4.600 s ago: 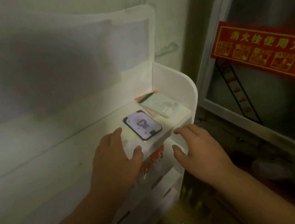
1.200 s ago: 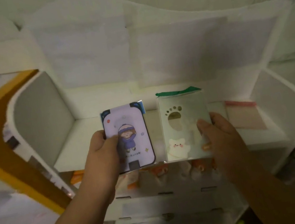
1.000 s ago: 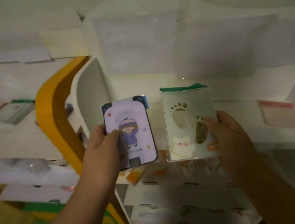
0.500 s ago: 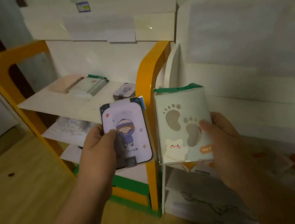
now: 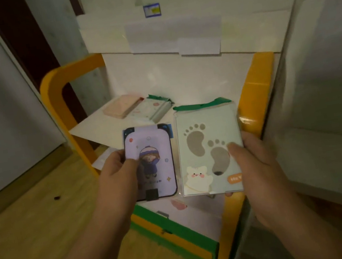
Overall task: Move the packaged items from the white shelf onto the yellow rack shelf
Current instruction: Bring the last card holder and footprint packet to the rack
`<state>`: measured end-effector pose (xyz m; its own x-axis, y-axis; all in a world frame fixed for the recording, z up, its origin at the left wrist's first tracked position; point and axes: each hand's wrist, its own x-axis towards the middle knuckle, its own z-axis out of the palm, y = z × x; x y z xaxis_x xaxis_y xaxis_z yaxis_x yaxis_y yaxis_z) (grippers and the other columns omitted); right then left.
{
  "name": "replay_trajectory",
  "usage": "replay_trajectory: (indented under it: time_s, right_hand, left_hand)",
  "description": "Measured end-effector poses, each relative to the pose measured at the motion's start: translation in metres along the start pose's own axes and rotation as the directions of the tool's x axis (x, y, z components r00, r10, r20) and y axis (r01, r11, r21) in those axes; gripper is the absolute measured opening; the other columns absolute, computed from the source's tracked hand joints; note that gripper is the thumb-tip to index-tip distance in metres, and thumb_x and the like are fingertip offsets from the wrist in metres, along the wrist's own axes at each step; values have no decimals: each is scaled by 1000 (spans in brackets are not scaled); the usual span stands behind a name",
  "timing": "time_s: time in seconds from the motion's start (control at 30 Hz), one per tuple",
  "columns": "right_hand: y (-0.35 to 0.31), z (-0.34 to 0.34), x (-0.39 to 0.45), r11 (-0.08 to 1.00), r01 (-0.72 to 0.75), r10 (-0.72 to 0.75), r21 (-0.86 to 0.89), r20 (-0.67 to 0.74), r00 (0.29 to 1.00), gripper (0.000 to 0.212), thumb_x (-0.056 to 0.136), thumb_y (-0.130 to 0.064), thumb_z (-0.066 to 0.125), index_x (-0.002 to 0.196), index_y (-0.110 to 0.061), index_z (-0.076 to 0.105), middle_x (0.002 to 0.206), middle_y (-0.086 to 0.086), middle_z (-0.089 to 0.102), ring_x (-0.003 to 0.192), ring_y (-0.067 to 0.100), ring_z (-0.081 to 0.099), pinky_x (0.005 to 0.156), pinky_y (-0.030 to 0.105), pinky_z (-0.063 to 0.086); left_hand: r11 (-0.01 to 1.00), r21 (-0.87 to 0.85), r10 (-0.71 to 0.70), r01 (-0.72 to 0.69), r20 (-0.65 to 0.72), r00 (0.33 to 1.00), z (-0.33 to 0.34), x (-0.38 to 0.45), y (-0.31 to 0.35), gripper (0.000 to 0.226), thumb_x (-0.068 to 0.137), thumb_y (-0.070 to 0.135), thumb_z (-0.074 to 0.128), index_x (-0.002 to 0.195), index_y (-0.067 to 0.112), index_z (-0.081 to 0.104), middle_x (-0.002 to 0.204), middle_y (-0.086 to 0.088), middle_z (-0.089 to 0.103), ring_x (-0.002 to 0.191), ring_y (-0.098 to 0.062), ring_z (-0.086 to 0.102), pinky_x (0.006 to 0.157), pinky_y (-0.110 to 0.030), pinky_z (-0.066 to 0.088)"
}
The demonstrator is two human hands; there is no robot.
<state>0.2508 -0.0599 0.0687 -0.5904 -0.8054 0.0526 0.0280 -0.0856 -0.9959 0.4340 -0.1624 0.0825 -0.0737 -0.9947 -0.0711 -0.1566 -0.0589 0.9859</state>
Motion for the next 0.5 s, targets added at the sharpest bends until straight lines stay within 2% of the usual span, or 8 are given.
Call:
replay_trajectory:
  time_s: [0.1, 0.23, 0.33, 0.43, 0.5]
  right_hand:
    - [1, 29, 35, 999, -36, 36, 28, 27, 999, 18, 100, -22, 49, 109, -33, 61, 90, -12, 71, 65, -2, 68, 45, 15, 49]
    - [13, 66, 72, 996, -89, 87, 13, 78, 993, 20, 102, -27, 46, 108, -42, 58, 83, -26, 70, 70, -4, 69, 47, 17, 51]
    - [19, 88, 95, 991, -136, 136, 5, 35, 990, 19, 101, -29, 47, 105, -44, 59, 84, -21, 72, 69, 0, 70, 45, 18, 51]
    - [24, 104, 121, 983, -184, 184, -16, -37, 982, 14, 101, -31, 46, 106, -41, 56, 87, -13, 69, 66, 10, 68, 38, 11, 44]
    - [28, 112, 140, 981, -191, 187, -23, -111, 976, 15, 101, -31, 46, 111, -39, 55, 92, -9, 67, 71, 12, 65, 35, 10, 41]
  left_hand:
    - [999, 16, 32, -32, -6, 999, -10, 36, 5, 19, 98, 19, 48, 94, 30, 63, 93, -2, 69, 80, -24, 61, 70, -43, 53]
    - [1000, 9, 7, -7, -9, 1000, -26, 81, 0, 10, 94, 26, 57, 98, 34, 63, 93, 5, 71, 84, -20, 67, 73, -46, 58]
    - [998, 29, -55, 55, -8, 998, -33, 118, -5, 12, 92, 28, 61, 102, 33, 61, 96, 3, 70, 86, -22, 67, 75, -50, 58]
    - [996, 61, -66, 64, 20, 998, -34, 168, -9, 10, 93, 30, 58, 102, 33, 61, 98, 1, 70, 87, -24, 67, 75, -50, 58]
    - [993, 101, -67, 61, 56, 996, -30, 204, -11, 13, 95, 34, 55, 106, 32, 60, 102, 1, 68, 90, -24, 66, 77, -51, 58]
